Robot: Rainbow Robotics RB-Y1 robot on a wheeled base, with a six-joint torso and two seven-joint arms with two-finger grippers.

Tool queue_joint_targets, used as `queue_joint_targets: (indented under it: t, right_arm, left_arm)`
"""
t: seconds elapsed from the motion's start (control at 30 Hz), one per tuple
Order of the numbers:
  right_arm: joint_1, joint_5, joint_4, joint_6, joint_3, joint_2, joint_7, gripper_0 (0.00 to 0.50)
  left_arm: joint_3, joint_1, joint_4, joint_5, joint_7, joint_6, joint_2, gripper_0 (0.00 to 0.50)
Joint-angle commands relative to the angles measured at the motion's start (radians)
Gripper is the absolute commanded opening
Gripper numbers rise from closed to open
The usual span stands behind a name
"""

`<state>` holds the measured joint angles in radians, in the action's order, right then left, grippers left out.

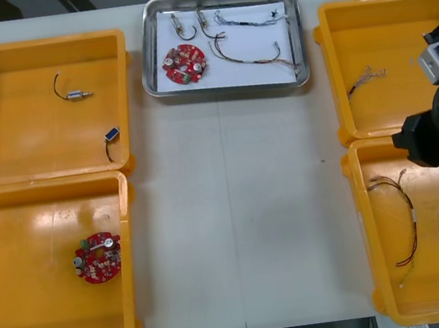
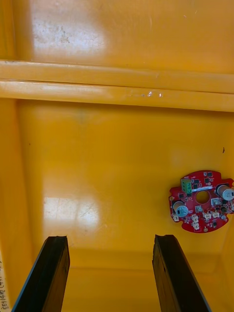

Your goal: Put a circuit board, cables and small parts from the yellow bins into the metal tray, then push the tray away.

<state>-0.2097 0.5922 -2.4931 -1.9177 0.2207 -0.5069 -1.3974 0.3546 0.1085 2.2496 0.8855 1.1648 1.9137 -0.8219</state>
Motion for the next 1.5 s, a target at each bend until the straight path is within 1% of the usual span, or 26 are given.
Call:
queue_joint_targets:
  t: [0.03,0.07,0.1,0.13,0.17,0.3,0.33,0.5,0.53,0.57,0.7,1.13,1.5]
  right_arm:
    - [0.073,0.049,-0.018,-0.002,0.128,-0.045,0.037,0.5]
    - [0.079,0.058,-0.013,-0.002,0.14,-0.047,0.037,0.5]
    - [0.095,0.087,0.003,-0.002,0.183,-0.055,0.038,0.5]
    - [0.095,0.087,0.003,-0.002,0.183,-0.055,0.038,0.5]
    - [0.104,0.116,0.028,-0.002,0.221,-0.061,0.038,0.5]
    - [0.115,0.159,0.099,-0.002,0.267,-0.082,0.04,0.5]
    - [0.115,0.159,0.099,-0.002,0.267,-0.082,0.04,0.5]
    - [0.115,0.167,0.161,-0.002,0.269,-0.131,0.026,0.5]
    - [0.115,0.167,0.161,-0.002,0.269,-0.131,0.026,0.5]
    - [0.115,0.172,0.183,-0.002,0.264,-0.147,0.024,0.5]
    - [0.109,0.19,0.215,-0.002,0.253,-0.177,0.023,0.5]
    - [0.101,0.23,0.272,-0.002,0.243,-0.197,0.047,0.5]
    - [0.101,0.23,0.272,-0.002,0.243,-0.206,0.063,0.5]
  left_arm:
    - [0.024,-0.018,0.025,0.007,-0.065,0.006,0.009,0.5]
    - [0.024,-0.018,0.025,0.007,-0.065,0.006,0.009,0.5]
    - [0.024,-0.018,0.025,0.007,-0.065,0.006,0.009,0.5]
    - [0.024,-0.018,0.025,0.007,-0.065,0.006,0.009,0.5]
    - [0.024,-0.018,0.025,0.007,-0.065,0.006,0.009,0.5]
    - [0.024,-0.018,0.025,0.007,-0.065,0.006,0.009,0.5]
    - [0.024,-0.018,0.025,0.007,-0.065,0.006,0.009,0.5]
    - [0.024,-0.018,0.025,0.007,-0.065,0.006,0.009,0.5]
    - [0.024,-0.018,0.025,0.007,-0.065,0.006,0.009,0.5]
    - [0.024,-0.018,0.025,0.007,-0.065,0.006,0.009,0.5]
    - [0.024,-0.018,0.025,0.007,-0.065,0.006,0.009,0.5]
    - [0.024,-0.018,0.025,0.007,-0.065,0.006,0.009,0.5]
    - [0.024,-0.018,0.025,0.007,-0.065,0.006,0.009,0.5]
